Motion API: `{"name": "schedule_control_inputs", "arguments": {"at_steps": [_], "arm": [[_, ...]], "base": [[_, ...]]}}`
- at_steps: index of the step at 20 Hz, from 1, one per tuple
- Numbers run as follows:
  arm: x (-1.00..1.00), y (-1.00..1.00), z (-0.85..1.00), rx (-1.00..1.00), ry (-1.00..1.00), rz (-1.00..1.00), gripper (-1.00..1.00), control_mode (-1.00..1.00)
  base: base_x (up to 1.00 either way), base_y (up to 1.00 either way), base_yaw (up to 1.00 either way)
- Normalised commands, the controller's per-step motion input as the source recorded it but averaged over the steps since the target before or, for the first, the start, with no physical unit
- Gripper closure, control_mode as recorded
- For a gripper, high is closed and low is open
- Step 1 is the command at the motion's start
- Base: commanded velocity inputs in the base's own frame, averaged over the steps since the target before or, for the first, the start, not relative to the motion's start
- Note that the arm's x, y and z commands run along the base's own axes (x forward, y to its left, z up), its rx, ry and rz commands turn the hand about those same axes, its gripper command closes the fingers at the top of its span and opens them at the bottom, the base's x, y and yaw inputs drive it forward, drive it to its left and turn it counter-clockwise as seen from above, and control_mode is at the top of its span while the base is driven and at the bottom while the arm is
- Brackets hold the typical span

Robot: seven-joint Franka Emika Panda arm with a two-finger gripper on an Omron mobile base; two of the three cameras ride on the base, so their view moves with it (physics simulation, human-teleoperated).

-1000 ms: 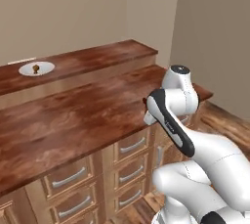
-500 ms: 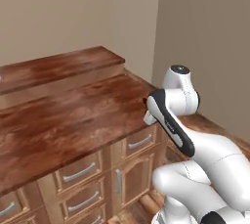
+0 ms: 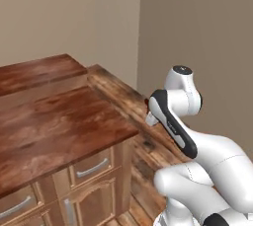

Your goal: Take the chicken drumsticks from the pan and place one on each plate on the dining counter.

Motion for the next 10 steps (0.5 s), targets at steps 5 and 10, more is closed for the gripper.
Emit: {"name": "schedule_control_inputs", "arguments": {"at_steps": [5,10], "arm": [[0.00,0.00,0.00,0.00,0.00,0.00,1.00,1.00],[0.00,0.00,0.00,0.00,0.00,0.00,1.00,1.00]], "base": [[0.61,-0.72,0.08],[0.66,-0.62,0.18]]}}
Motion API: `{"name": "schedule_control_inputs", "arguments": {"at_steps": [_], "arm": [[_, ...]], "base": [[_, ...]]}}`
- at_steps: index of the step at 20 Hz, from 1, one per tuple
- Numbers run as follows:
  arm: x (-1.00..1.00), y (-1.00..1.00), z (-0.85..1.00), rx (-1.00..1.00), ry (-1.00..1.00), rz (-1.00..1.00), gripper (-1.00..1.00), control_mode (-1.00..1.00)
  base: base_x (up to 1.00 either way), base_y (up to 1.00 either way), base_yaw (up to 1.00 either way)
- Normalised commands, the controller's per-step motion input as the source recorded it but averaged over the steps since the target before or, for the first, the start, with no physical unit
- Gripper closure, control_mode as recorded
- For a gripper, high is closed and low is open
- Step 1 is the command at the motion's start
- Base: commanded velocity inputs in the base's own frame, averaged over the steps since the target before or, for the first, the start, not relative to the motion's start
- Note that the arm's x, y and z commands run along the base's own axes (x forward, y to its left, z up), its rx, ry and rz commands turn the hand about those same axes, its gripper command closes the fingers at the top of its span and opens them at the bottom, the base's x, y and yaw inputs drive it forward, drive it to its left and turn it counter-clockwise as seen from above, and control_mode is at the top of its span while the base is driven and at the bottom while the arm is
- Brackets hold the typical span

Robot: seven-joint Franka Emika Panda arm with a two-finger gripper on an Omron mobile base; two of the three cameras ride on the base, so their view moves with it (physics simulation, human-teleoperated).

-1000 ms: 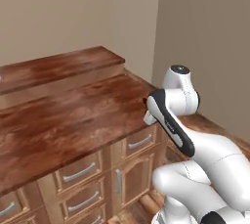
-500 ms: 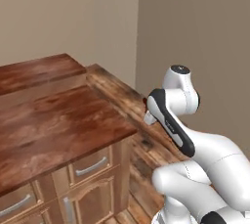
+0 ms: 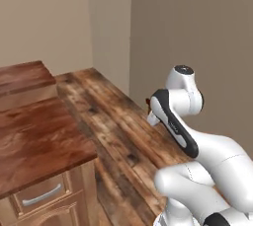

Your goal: Take the chicken drumsticks from the pan and place one on each plate on the dining counter.

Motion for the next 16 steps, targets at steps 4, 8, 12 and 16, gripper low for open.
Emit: {"name": "schedule_control_inputs", "arguments": {"at_steps": [4,8,12,16], "arm": [[0.00,0.00,0.00,0.00,0.00,0.00,1.00,1.00],[0.00,0.00,0.00,0.00,0.00,0.00,1.00,1.00],[0.00,0.00,0.00,0.00,0.00,0.00,1.00,1.00],[0.00,0.00,0.00,0.00,0.00,0.00,1.00,1.00]], "base": [[0.70,-0.51,0.28],[0.97,-0.38,0.15],[1.00,-0.37,0.12],[1.00,-0.39,0.08]]}}
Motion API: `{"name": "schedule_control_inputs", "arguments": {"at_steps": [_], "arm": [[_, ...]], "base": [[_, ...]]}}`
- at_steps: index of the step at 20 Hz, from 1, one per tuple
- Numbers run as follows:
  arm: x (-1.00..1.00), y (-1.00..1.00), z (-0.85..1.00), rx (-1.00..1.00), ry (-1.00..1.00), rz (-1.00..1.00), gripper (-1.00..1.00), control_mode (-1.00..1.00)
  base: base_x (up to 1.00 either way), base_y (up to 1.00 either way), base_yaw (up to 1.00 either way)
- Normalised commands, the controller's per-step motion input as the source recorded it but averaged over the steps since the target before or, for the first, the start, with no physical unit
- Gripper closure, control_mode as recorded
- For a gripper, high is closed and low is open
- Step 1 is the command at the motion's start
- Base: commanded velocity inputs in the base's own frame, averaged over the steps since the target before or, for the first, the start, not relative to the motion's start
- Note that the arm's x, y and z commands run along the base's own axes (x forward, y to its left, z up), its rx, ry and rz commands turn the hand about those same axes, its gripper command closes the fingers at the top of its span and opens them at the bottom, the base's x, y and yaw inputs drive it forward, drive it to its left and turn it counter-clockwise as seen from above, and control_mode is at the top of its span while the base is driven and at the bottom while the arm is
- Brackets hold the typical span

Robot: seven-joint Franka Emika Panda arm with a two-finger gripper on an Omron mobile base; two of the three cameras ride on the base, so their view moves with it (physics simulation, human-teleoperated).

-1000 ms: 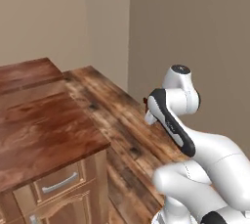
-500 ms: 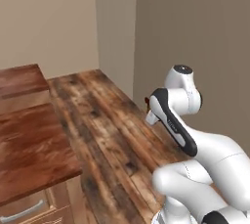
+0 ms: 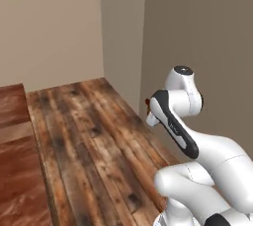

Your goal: Take the chicken drumsticks from the pan and place one on each plate on the dining counter.

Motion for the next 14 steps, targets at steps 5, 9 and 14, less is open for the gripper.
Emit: {"name": "schedule_control_inputs", "arguments": {"at_steps": [5,9,14], "arm": [[0.00,0.00,0.00,0.00,0.00,0.00,1.00,1.00],[0.00,0.00,0.00,0.00,0.00,0.00,1.00,1.00],[0.00,0.00,0.00,0.00,0.00,0.00,1.00,1.00]], "base": [[1.00,-0.25,0.09],[1.00,-0.08,0.20],[1.00,-0.02,0.31]]}}
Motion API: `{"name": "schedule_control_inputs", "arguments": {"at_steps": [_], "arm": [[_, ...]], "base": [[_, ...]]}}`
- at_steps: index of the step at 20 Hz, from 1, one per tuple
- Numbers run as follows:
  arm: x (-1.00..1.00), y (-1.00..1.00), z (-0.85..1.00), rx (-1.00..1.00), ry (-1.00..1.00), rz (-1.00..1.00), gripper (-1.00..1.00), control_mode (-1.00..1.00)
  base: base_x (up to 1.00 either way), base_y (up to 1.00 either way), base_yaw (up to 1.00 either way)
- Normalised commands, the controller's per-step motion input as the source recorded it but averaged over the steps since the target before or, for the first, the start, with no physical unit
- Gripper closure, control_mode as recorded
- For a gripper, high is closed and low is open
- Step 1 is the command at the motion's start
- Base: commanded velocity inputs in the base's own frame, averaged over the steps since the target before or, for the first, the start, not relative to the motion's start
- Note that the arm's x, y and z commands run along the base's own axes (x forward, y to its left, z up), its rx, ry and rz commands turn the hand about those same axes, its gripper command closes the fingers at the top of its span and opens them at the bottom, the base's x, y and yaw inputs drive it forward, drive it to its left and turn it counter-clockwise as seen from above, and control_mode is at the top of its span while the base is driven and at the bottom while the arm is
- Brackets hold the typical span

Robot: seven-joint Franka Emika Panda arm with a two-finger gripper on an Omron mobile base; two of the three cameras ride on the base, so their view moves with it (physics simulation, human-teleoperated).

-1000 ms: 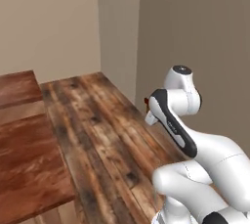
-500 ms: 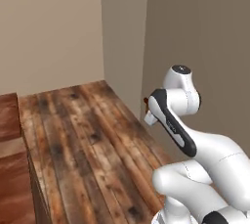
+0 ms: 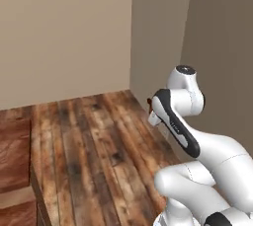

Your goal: Take the chicken drumsticks from the pan and place one on each plate on the dining counter.

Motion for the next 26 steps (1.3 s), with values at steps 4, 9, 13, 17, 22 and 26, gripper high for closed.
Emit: {"name": "schedule_control_inputs", "arguments": {"at_steps": [4,9,13,17,22,26], "arm": [[0.00,0.00,0.00,0.00,0.00,0.00,1.00,1.00],[0.00,0.00,0.00,0.00,0.00,0.00,1.00,1.00],[0.00,0.00,0.00,0.00,0.00,0.00,1.00,1.00],[0.00,0.00,0.00,0.00,0.00,0.00,1.00,1.00],[0.00,0.00,0.00,0.00,0.00,0.00,1.00,1.00],[0.00,0.00,0.00,0.00,0.00,0.00,1.00,1.00]], "base": [[1.00,-0.01,0.33],[1.00,-0.01,0.30],[1.00,-0.02,0.32],[0.99,-0.02,0.46],[0.90,0.00,0.63],[0.82,0.00,0.67]]}}
